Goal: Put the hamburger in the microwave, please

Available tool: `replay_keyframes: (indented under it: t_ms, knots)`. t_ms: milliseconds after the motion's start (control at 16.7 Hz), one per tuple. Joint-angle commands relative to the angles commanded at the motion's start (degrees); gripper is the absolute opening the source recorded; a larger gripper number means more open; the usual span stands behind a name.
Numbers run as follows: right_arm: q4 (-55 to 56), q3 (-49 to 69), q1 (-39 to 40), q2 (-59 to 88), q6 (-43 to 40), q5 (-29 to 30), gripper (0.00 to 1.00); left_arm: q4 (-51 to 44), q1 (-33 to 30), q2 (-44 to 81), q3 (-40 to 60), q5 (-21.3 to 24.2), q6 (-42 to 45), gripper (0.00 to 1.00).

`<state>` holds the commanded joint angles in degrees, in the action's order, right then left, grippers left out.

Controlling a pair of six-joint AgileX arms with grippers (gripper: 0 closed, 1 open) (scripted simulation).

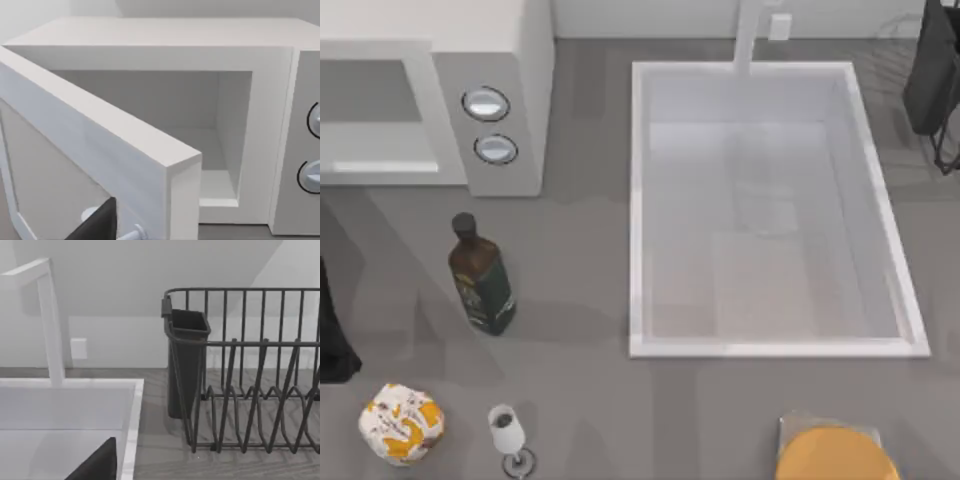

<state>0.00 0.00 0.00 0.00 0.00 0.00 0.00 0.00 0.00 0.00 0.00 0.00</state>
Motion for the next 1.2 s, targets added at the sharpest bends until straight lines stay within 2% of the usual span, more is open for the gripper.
replay_keyframes:
  t_ms: [240,420,960,1200]
  knots:
    - [0.0,0.0,0.0,0.0,0.0,0.0,1.0,-1.66,-0.54,1.95,1.68,-0.02,0.62,1.0]
    - [0.0,0.0,0.0,0.0,0.0,0.0,1.0,-7.5,-2.41,9.29,7.09,-0.06,2.48,1.0]
    - [0.0,0.0,0.0,0.0,0.0,0.0,1.0,-36.95,-11.34,55.22,31.19,0.28,10.21,1.0]
    - [0.0,0.0,0.0,0.0,0.0,0.0,1.0,-48.07,-14.7,71.49,40.59,0.35,13.33,1.0]
